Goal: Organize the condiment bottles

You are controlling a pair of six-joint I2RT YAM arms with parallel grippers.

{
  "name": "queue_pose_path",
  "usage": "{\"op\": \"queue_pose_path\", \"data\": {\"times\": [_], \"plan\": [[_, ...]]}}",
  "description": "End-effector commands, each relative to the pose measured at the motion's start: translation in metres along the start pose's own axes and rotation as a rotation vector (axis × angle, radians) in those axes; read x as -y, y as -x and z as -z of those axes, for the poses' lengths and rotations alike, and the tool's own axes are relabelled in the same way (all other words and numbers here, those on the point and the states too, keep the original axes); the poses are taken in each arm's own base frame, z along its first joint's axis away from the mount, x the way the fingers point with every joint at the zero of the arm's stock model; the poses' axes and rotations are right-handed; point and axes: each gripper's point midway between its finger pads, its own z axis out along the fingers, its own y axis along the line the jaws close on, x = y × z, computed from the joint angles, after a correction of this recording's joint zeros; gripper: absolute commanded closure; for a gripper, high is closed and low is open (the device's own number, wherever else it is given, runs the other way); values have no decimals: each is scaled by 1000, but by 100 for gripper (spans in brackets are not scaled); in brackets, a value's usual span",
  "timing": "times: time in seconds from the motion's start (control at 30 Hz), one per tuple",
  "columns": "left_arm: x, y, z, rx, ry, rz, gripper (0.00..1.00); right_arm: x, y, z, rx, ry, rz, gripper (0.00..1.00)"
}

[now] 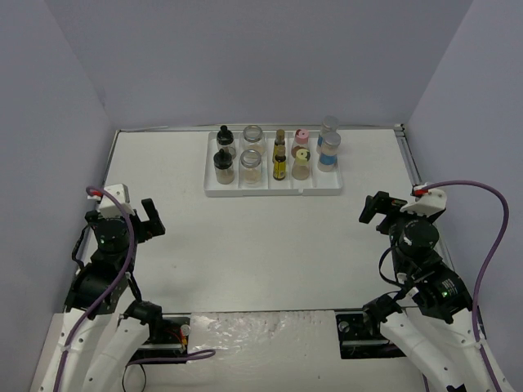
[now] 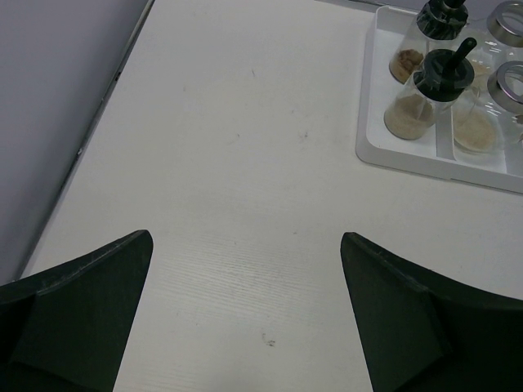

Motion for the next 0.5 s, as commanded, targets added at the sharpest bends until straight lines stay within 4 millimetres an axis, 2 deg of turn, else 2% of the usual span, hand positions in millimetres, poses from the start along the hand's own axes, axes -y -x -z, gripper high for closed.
{"op": "queue_pose_path", "data": {"times": [0.0,0.47], "plan": [[6,21,-5,64,-28,46,3,1,16,-2,62,-14,-29,0],[3,22,-5,65,-17,52,3,-1,16,-1,65,-4,-34,0]]}}
